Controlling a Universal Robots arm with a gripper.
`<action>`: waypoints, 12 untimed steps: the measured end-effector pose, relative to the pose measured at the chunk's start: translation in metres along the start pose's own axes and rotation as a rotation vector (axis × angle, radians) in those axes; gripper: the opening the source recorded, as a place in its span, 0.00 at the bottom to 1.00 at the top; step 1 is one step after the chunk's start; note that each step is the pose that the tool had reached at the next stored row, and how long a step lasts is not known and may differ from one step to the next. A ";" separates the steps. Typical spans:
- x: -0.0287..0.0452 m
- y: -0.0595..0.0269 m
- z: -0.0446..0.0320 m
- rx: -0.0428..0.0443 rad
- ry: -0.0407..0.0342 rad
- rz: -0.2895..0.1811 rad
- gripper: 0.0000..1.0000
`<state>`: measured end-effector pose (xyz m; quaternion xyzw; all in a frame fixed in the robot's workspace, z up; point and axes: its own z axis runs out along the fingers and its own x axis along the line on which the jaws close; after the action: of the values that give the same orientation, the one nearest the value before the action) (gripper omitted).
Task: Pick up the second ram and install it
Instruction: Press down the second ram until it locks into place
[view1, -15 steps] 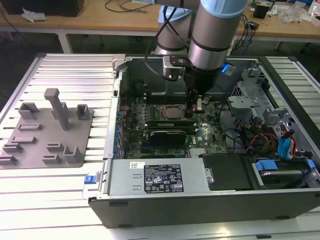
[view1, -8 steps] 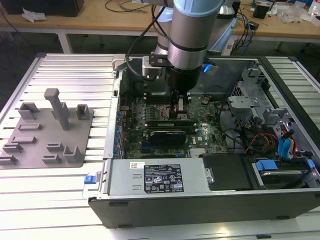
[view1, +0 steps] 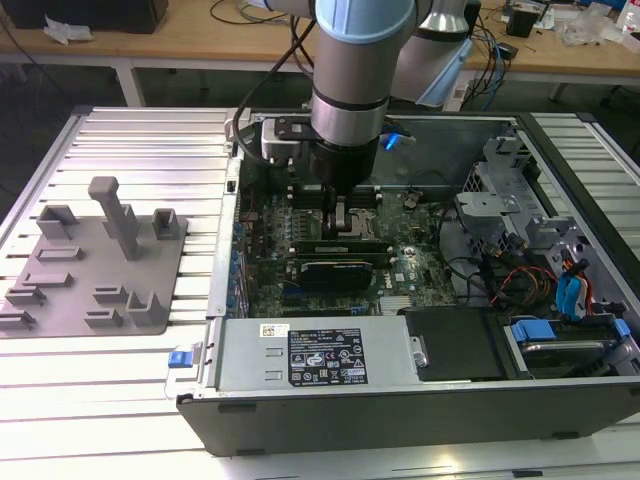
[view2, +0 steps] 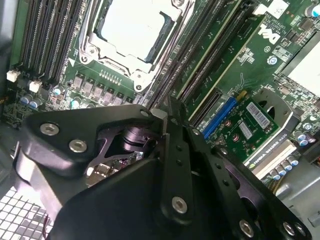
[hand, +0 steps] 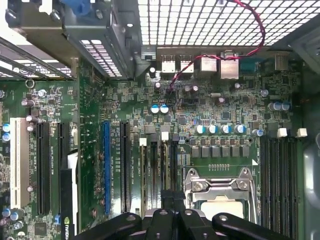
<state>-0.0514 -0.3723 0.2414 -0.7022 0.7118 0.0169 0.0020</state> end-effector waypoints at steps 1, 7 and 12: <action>0.0000 0.0000 0.0002 0.0001 -0.0002 0.000 0.08; 0.0002 -0.0001 0.0062 0.0010 -0.0016 0.000 0.08; 0.0003 -0.0001 0.0108 0.0011 -0.0025 0.000 0.08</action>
<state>-0.0515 -0.3723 0.2306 -0.7022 0.7118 0.0174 0.0033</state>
